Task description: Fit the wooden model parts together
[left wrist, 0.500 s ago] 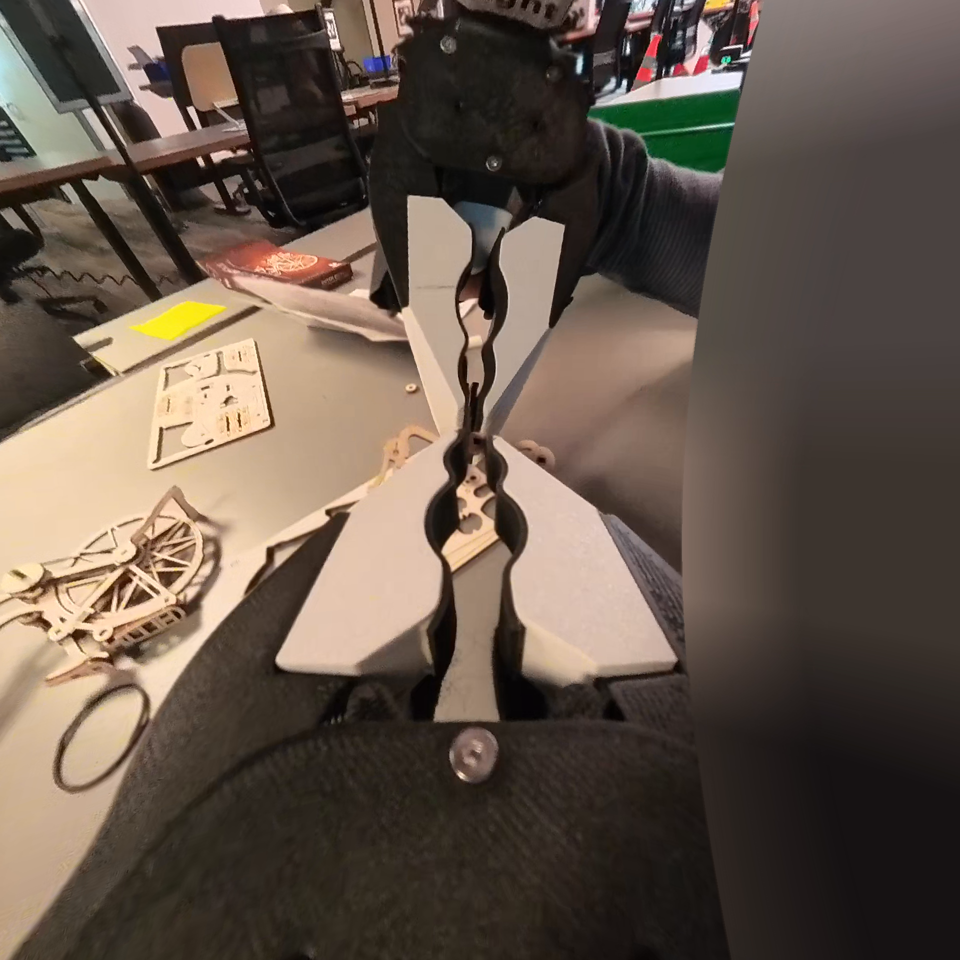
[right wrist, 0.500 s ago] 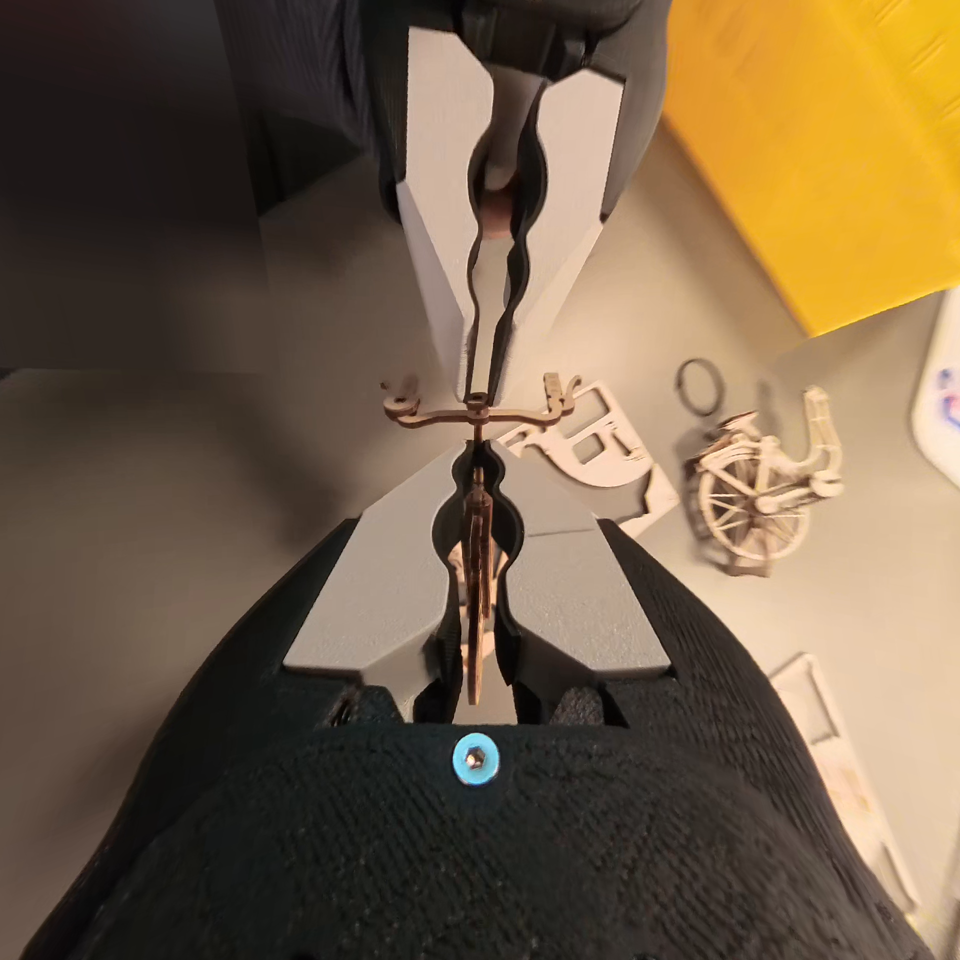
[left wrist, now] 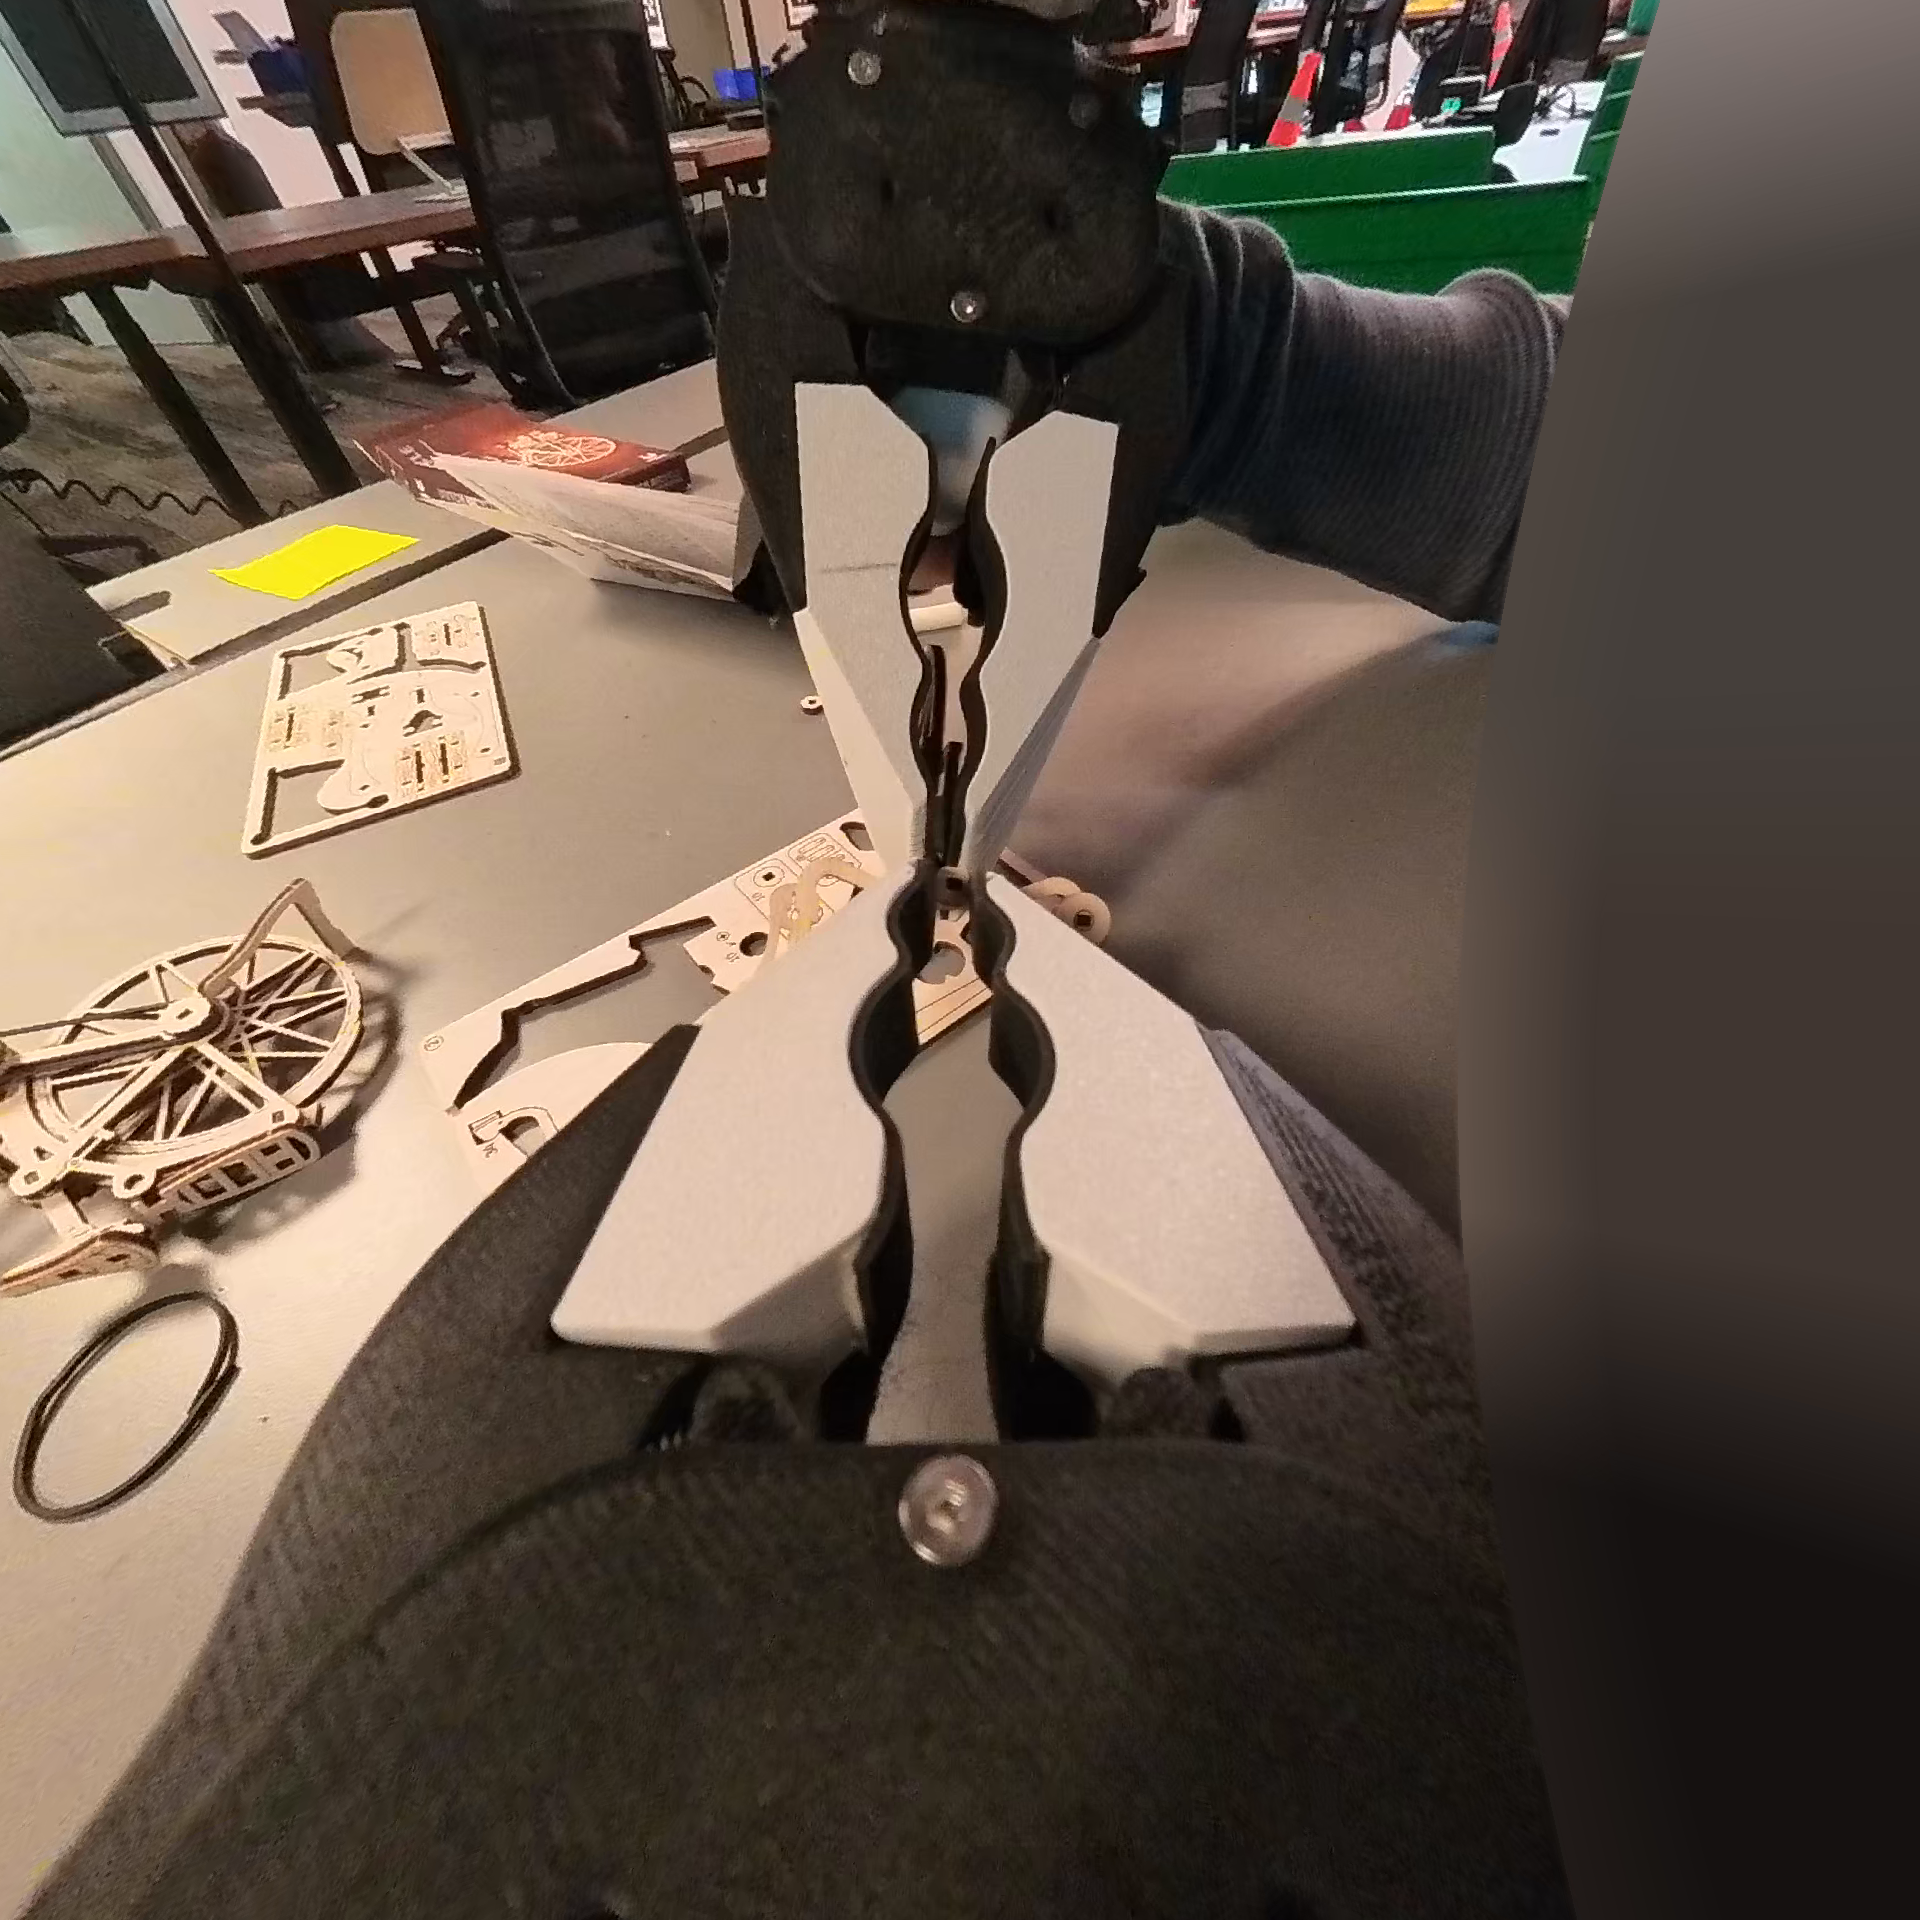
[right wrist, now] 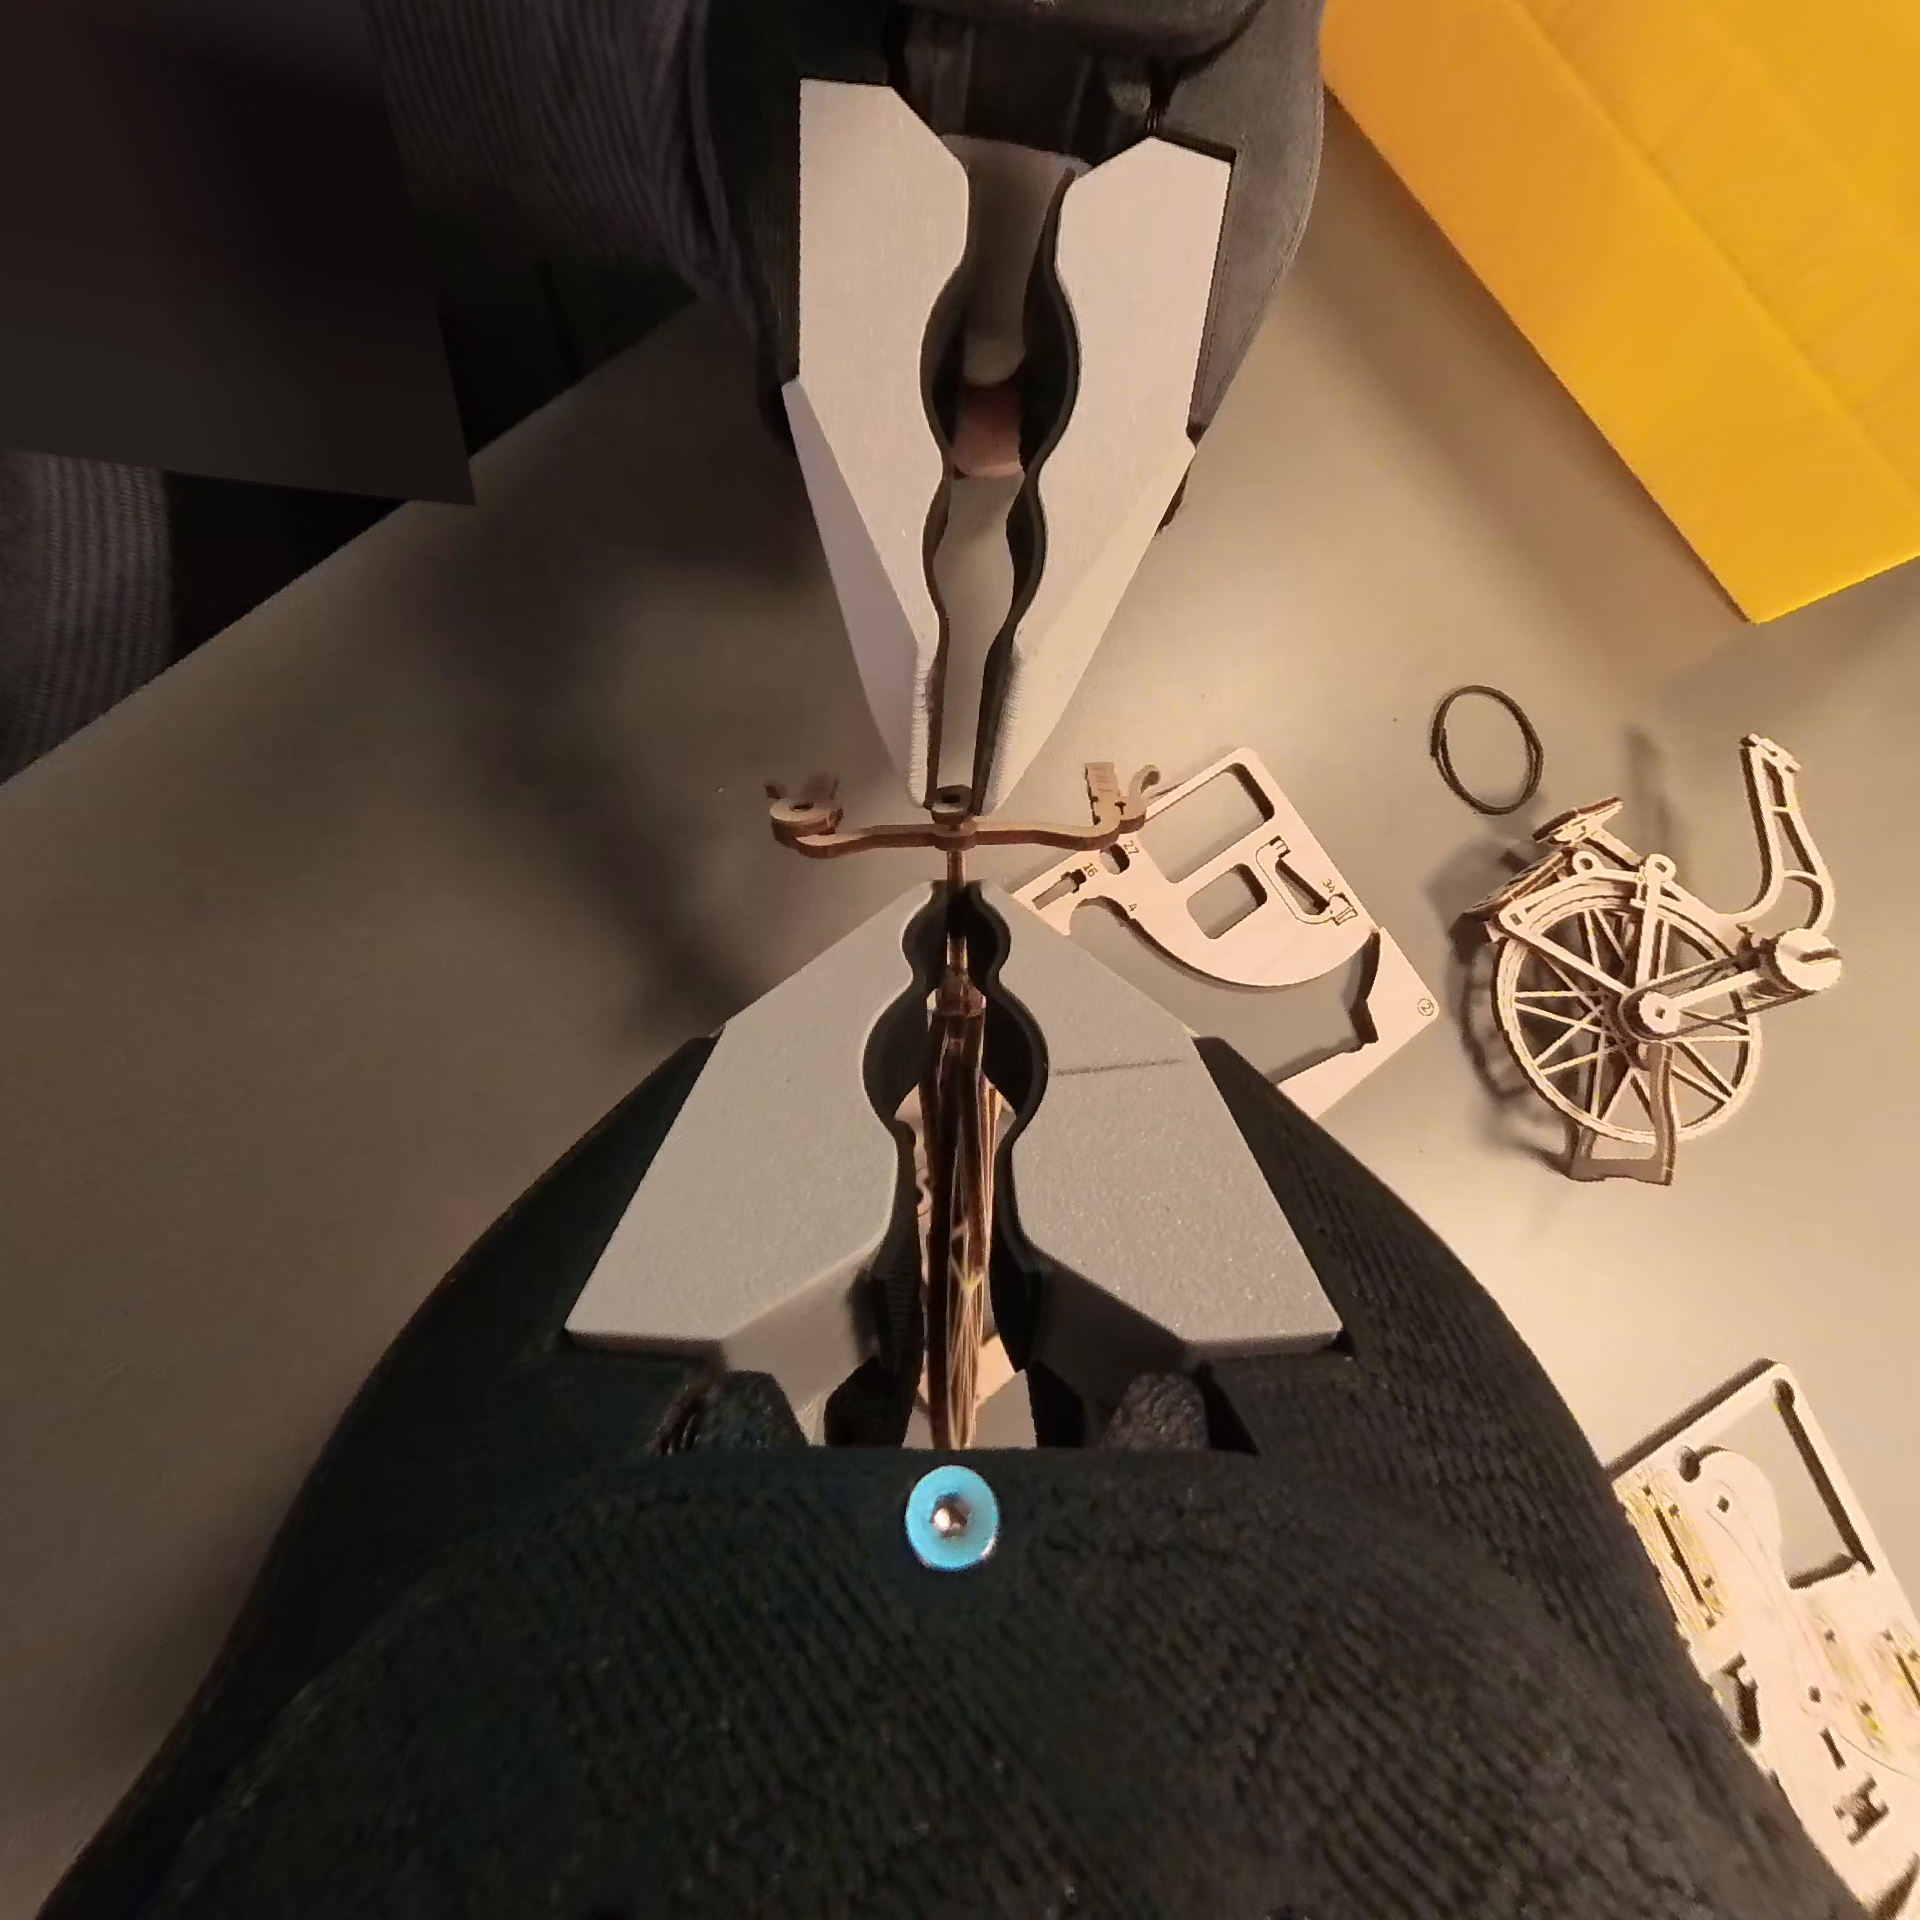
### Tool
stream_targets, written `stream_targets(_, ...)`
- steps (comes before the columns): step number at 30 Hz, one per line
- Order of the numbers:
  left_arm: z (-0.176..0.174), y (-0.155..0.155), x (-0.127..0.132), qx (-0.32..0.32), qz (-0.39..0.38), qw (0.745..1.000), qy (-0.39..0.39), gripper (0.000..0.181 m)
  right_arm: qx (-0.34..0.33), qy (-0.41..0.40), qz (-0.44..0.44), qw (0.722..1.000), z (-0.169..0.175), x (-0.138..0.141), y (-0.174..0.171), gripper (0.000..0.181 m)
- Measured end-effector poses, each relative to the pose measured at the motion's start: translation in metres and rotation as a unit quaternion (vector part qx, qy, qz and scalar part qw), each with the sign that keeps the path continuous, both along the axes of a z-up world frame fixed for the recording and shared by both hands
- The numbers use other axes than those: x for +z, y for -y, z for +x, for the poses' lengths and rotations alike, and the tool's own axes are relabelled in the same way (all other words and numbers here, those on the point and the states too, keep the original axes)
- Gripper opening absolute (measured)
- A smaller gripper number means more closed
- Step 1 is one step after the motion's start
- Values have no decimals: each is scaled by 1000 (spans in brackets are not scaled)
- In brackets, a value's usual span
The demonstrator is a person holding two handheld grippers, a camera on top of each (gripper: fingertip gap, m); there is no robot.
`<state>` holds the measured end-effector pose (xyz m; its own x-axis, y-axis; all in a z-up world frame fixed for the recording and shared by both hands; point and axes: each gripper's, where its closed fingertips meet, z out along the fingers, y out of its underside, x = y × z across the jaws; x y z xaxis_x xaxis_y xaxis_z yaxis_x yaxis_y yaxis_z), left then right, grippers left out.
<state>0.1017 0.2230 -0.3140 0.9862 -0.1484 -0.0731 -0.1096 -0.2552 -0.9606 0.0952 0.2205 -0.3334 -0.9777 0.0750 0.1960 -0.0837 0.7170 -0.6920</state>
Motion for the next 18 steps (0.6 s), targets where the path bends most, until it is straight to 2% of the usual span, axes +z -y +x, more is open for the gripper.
stream_targets(6,0,-2,-4,1,-14,1000,-4,6,2,1,-5,1000,0,0,4,0)
stream_targets(15,7,-3,3,-18,11,1000,-3,0,-1,-54,16,998,-3,11,6,0)
stream_targets(18,4,-6,5,-5,21,1000,-17,0,-14,-54,14,998,-7,14,3,0)
